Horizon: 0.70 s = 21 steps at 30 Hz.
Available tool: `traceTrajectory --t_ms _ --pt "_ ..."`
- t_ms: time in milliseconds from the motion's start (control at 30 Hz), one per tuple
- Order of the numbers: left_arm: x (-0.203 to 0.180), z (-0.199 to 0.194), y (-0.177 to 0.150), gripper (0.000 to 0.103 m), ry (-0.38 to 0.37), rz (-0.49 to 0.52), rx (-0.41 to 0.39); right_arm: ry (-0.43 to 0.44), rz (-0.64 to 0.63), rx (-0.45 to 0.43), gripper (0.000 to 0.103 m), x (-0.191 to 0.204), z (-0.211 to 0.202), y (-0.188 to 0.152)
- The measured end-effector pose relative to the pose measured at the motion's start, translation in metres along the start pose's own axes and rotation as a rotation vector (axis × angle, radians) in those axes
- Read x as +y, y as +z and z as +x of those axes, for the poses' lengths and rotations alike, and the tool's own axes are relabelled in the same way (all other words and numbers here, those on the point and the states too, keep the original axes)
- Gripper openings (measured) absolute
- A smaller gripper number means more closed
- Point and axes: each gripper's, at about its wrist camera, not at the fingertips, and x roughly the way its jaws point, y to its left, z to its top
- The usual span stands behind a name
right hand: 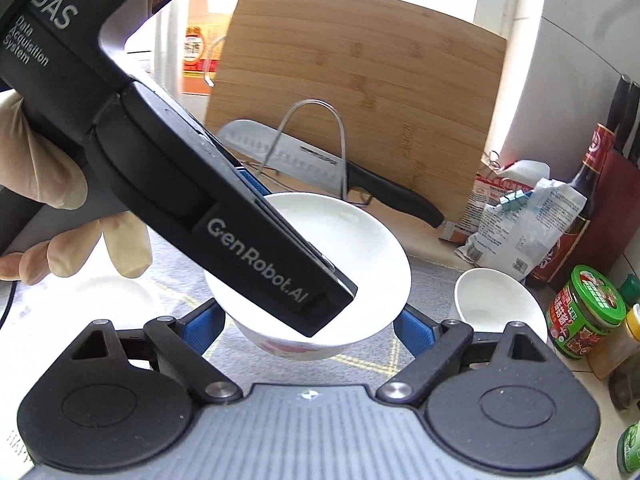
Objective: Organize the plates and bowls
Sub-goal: 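Lift the pink-flowered bowl with the left gripper toward the placed white bowl, then lower the bowl into the white bowl and open the left gripper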
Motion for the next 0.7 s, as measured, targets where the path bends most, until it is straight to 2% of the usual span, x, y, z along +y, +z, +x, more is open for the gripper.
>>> traceTrajectory --t_ms 400,700 --pt "0.009 -0.059 -0.046 0.074 0.058 -0.095 -0.029 0.095 -0.094 -0.014 0.094 0.045 -0.027 0.004" --pt "0.013 -0.082 -0.080 0.075 0.112 -0.133 -0.035 0.162 -0.143 0.000 0.093 0.078 -0.032 0.001"
